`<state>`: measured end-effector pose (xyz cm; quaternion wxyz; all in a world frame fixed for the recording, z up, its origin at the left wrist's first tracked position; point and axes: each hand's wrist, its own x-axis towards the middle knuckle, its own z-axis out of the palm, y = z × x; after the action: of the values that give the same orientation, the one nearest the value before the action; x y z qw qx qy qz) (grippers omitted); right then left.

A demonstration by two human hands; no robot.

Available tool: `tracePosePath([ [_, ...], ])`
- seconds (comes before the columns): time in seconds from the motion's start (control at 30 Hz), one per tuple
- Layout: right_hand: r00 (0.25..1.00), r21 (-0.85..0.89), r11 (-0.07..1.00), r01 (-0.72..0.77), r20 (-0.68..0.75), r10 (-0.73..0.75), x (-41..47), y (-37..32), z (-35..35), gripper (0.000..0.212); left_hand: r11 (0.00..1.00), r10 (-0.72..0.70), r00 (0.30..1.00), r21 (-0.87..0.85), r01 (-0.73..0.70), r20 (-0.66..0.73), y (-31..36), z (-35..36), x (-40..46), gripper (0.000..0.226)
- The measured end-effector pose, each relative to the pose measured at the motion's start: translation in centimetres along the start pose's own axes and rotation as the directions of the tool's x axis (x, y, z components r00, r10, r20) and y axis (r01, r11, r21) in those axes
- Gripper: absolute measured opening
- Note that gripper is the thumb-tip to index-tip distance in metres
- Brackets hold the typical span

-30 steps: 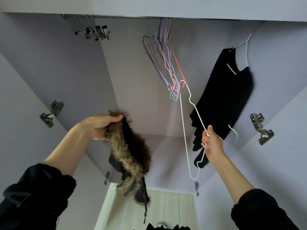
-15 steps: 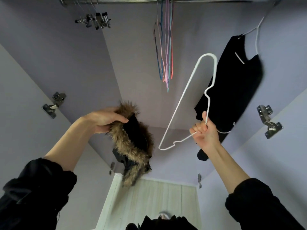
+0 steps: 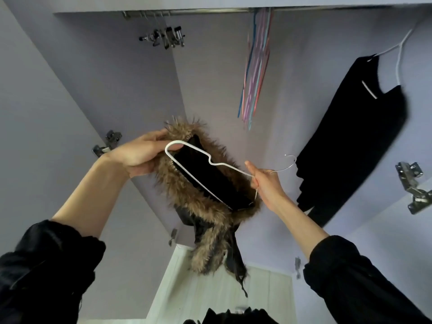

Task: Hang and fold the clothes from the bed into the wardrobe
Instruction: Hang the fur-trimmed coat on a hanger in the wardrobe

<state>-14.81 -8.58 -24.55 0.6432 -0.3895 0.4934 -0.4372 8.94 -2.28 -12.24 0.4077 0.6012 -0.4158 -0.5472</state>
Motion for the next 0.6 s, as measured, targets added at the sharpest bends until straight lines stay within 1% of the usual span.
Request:
tracePosePath([
  [0.03,1.0,-0.036,0.999,0.012,0.011,-0.012,0.0,0.2,0.1,0.052,1.0,0.019,1.0,0.003,-0.019,-0.025,0.2,-0.2,-0.1,0.034],
  [0.1,0.999,-0.084,0.996,0.042,0.009,-0.042,0.0,-0.2,0.5,0.053,0.998,0.056,0.998,0.011,-0.055,-0.043,0.2,-0.7,-0.3,0.014],
  [0.2,0.993,-0.159,0.984,0.081,-0.07,-0.093,0.3,-1.7,0.7,0.053,0.999,0.041,0.992,-0.005,-0.042,-0.119,-0.6,-2.4,-0.3,0.02],
  [0.3,0.975,-0.249,0.961,0.121,-0.152,-0.162,1.1,-2.9,0.2,0.053,0.998,0.024,0.974,0.059,-0.011,-0.225,-2.0,-4.6,-0.4,0.034],
  [0.37,0.971,-0.357,0.924,0.138,-0.135,-0.197,1.6,-3.1,0.3,0.055,0.989,0.008,0.962,0.146,0.033,-0.272,-2.5,-4.6,-0.2,0.039],
  [0.43,0.97,-0.48,0.862,0.166,-0.076,-0.23,1.8,-2.7,0.9,0.059,0.973,0.023,0.951,0.227,0.05,-0.309,-2.8,-4.2,0.3,0.039],
  [0.5,0.969,-0.577,0.796,0.184,-0.031,-0.246,1.9,-2.2,1.2,0.06,0.97,0.037,0.929,0.236,0.054,-0.367,-2.9,-4.0,1.0,0.035],
  [0.6,0.969,-0.635,0.748,0.193,0.005,-0.246,1.8,-1.6,1.4,0.058,0.982,0.034,0.894,0.183,0.055,-0.447,-3.0,-3.9,1.3,0.028],
])
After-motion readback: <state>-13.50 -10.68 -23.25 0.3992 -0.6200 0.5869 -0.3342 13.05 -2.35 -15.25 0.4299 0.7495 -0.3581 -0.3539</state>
